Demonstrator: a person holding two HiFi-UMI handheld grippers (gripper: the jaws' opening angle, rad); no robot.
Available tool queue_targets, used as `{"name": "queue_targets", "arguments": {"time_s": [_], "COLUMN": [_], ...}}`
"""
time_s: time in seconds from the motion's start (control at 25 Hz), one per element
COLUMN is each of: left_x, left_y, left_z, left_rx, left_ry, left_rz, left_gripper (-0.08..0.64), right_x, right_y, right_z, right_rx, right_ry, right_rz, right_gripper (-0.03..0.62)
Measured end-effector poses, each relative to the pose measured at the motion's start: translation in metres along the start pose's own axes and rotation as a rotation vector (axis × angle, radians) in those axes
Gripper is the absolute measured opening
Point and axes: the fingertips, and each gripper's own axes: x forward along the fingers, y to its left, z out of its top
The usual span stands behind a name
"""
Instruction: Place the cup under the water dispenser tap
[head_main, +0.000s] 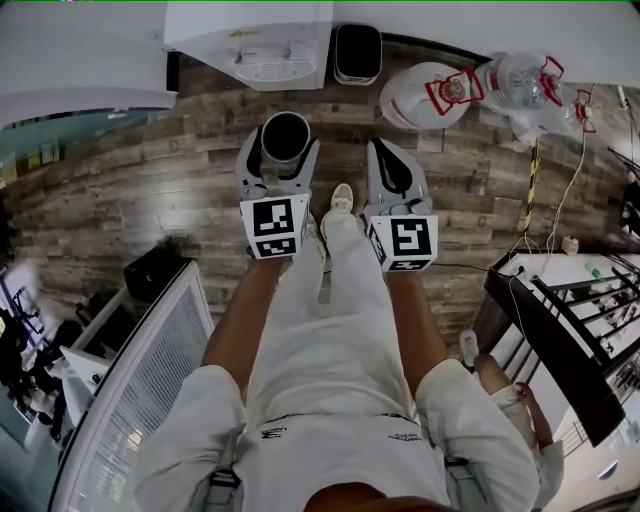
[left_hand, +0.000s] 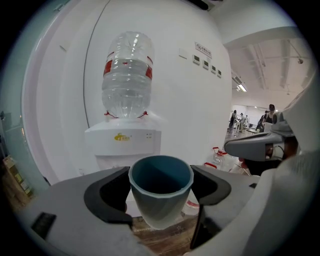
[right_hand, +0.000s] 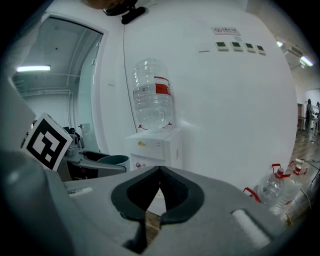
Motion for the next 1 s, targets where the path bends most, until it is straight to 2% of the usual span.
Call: {"name": "queue_targets", "arguments": {"time_s": [0.6, 0.84, 1.0], "left_x": [0.105, 0.139, 0.161], "left_y": [0.038, 0.046, 0.051], "left_z": [-0.070, -0.101, -0.112], "left_rx": [-0.032, -0.032, -0.061], "left_ry": [-0.001, 0.019, 0.017], "left_rz": [0.048, 0.047, 0.042], "left_gripper": [0.365, 0.365, 0.365], "right_x": [0.083, 0.096, 0.100], "right_y": [-0.011, -0.016, -0.023], "right_z": [-0.069, -0.101, -0.120], "right_rx": [0.020, 0.029, 0.039], "right_ry": [0.022, 0.049, 0.066], "right_rz": [0.016, 0.021, 0.010], "right_gripper": [-0.002, -0.002, -0.002]}}
